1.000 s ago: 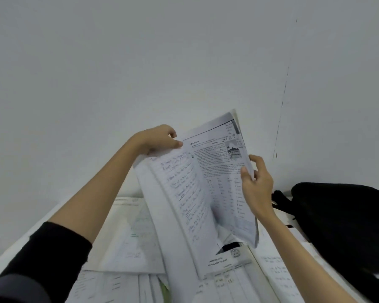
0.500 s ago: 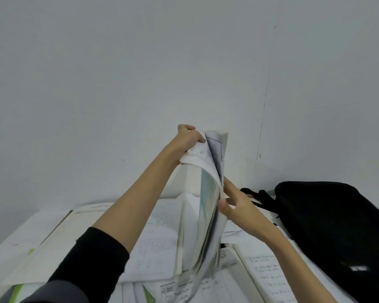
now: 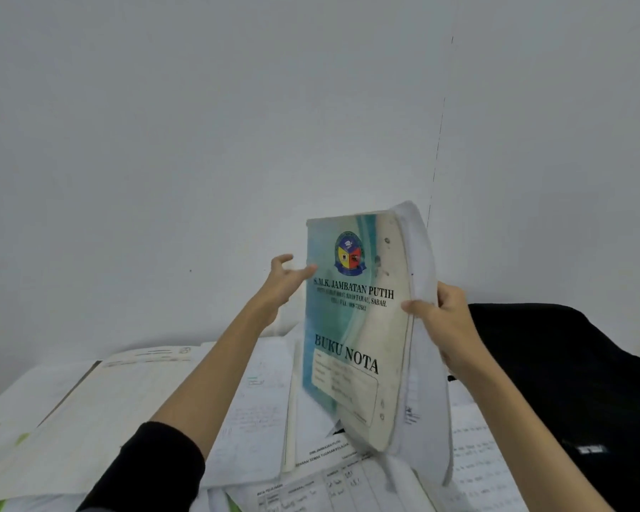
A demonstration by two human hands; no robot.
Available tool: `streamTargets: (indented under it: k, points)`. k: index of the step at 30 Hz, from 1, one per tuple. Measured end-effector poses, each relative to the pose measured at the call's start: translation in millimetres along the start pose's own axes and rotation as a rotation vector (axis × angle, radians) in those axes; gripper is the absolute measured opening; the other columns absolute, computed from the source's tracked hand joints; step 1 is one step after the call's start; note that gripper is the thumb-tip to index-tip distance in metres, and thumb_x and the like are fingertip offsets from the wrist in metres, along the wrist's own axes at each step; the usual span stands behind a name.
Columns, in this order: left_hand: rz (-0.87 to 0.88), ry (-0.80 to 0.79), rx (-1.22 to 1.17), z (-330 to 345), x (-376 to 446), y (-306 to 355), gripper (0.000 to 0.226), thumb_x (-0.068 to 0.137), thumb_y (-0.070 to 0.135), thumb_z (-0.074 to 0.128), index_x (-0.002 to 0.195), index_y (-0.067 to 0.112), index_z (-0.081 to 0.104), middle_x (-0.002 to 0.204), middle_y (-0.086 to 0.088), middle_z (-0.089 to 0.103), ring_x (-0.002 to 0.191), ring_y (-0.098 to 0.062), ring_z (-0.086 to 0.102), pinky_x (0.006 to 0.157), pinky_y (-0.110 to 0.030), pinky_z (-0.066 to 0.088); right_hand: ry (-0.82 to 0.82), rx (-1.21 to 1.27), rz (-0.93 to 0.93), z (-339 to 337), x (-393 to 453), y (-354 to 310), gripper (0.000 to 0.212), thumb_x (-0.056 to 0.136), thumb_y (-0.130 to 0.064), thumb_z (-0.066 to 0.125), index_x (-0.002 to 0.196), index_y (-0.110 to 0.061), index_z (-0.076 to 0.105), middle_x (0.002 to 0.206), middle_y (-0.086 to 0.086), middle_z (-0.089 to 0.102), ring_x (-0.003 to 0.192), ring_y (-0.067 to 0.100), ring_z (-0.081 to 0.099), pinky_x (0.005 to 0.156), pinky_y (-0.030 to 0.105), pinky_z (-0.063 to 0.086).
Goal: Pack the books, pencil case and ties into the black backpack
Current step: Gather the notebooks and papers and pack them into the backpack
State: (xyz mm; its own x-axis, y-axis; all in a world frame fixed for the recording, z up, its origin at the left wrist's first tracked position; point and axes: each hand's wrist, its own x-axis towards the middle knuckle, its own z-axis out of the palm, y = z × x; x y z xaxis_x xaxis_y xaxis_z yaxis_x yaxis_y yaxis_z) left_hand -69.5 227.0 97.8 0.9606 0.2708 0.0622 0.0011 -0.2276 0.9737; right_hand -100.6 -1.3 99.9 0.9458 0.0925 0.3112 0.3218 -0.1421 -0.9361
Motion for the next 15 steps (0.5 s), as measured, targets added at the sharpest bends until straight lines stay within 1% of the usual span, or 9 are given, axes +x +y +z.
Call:
streamTargets:
  k: [2, 3, 6, 8, 9, 10, 12, 13, 15]
  points:
    - [-0.046, -0.047, -0.025, -7.0, 4.8, -19.0, 0.075, 0.088, 0.048, 0.057, 0.146, 0.019, 0.019, 0.146, -0.009, 0.038, 0.131, -0.024, 0.037, 0.107, -0.041, 0.029, -0.013, 0.100, 0.069, -7.5, 5.6, -4.1, 0.015, 0.085, 0.008, 0.056, 0.089, -0.005, 0.063, 0.085, 0.013, 0.067, 0.073, 0.027, 0.064, 0.058, 0.028, 0.055]
    - [-0.076, -0.093, -0.049, -10.7, 6.6, -25.4, 0.077, 0.085, 0.052, 0.058, 0.145, 0.017, 0.025, 0.144, -0.008, 0.042, 0.129, -0.025, 0.043, 0.108, -0.043, 0.032, -0.022, 0.129, 0.098, -9.8, 8.3, -6.4, 0.014, 0.083, 0.008, 0.058, 0.087, -0.005, 0.063, 0.082, 0.010, 0.067, 0.069, 0.023, 0.064, 0.053, 0.024, 0.054]
    - [-0.148, -0.239, -0.154, -25.4, 10.5, -39.6, 0.058, 0.085, 0.051, 0.056, 0.127, 0.010, 0.055, 0.119, -0.010, 0.066, 0.105, -0.026, 0.065, 0.087, -0.040, 0.055, -0.040, 0.179, 0.180, -7.6, 23.0, -5.1, 0.010, 0.078, 0.004, 0.065, 0.086, -0.003, 0.064, 0.075, 0.008, 0.066, 0.059, 0.020, 0.064, 0.050, 0.020, 0.053]
    - [-0.194, -0.176, -0.244, -36.6, 10.2, -48.2, 0.047, 0.088, 0.040, 0.060, 0.119, 0.005, 0.060, 0.110, -0.014, 0.070, 0.098, -0.030, 0.068, 0.079, -0.042, 0.058, -0.044, 0.187, 0.238, -0.8, 34.3, 3.2, 0.034, 0.070, -0.006, 0.073, 0.100, 0.004, 0.062, 0.078, 0.007, 0.063, 0.063, 0.019, 0.061, 0.059, 0.023, 0.051]
    - [-0.222, -0.115, -0.266, -40.9, 8.4, -53.4, 0.045, 0.086, 0.036, 0.064, 0.116, 0.003, 0.061, 0.107, -0.016, 0.070, 0.095, -0.033, 0.068, 0.077, -0.044, 0.058, -0.046, 0.177, 0.277, 4.6, 38.0, 9.7, 0.040, 0.069, -0.010, 0.075, 0.103, 0.004, 0.060, 0.079, 0.004, 0.060, 0.066, 0.017, 0.057, 0.060, 0.019, 0.048]
    - [-0.257, -0.046, -0.262, -44.8, 5.7, -61.3, 0.044, 0.084, 0.034, 0.067, 0.114, 0.001, 0.062, 0.103, -0.018, 0.071, 0.091, -0.033, 0.069, 0.073, -0.044, 0.058, -0.052, 0.159, 0.307, 11.7, 39.6, 19.0, 0.035, 0.074, -0.012, 0.073, 0.102, 0.001, 0.057, 0.078, 0.001, 0.056, 0.066, 0.012, 0.053, 0.055, 0.013, 0.045]
    - [-0.320, 0.062, -0.221, -47.0, -2.2, -81.8, 0.039, 0.084, 0.029, 0.070, 0.108, 0.000, 0.063, 0.095, -0.018, 0.071, 0.080, -0.031, 0.069, 0.063, -0.039, 0.058, -0.075, 0.119, 0.383, 29.3, 38.5, 43.0, 0.017, 0.088, -0.010, 0.061, 0.103, -0.004, 0.057, 0.076, 0.000, 0.054, 0.064, 0.011, 0.050, 0.040, 0.009, 0.040]
    - [-0.351, 0.100, -0.194, -45.9, -7.4, -95.8, 0.036, 0.085, 0.027, 0.070, 0.108, 0.000, 0.063, 0.095, -0.018, 0.070, 0.079, -0.030, 0.068, 0.063, -0.038, 0.058, -0.088, 0.113, 0.428, 39.4, 36.2, 58.6, 0.015, 0.090, -0.008, 0.057, 0.104, -0.003, 0.058, 0.078, 0.003, 0.057, 0.065, 0.014, 0.053, 0.041, 0.011, 0.042]
    - [-0.386, 0.170, -0.041, -40.5, -18.0, -124.3, 0.036, 0.088, 0.025, 0.067, 0.110, -0.002, 0.062, 0.104, -0.020, 0.068, 0.086, -0.031, 0.067, 0.072, -0.041, 0.057, -0.104, 0.104, 0.496, 57.8, 32.7, 90.0, 0.017, 0.092, -0.002, 0.051, 0.106, 0.003, 0.058, 0.084, 0.009, 0.061, 0.068, 0.019, 0.057, 0.050, 0.022, 0.047]
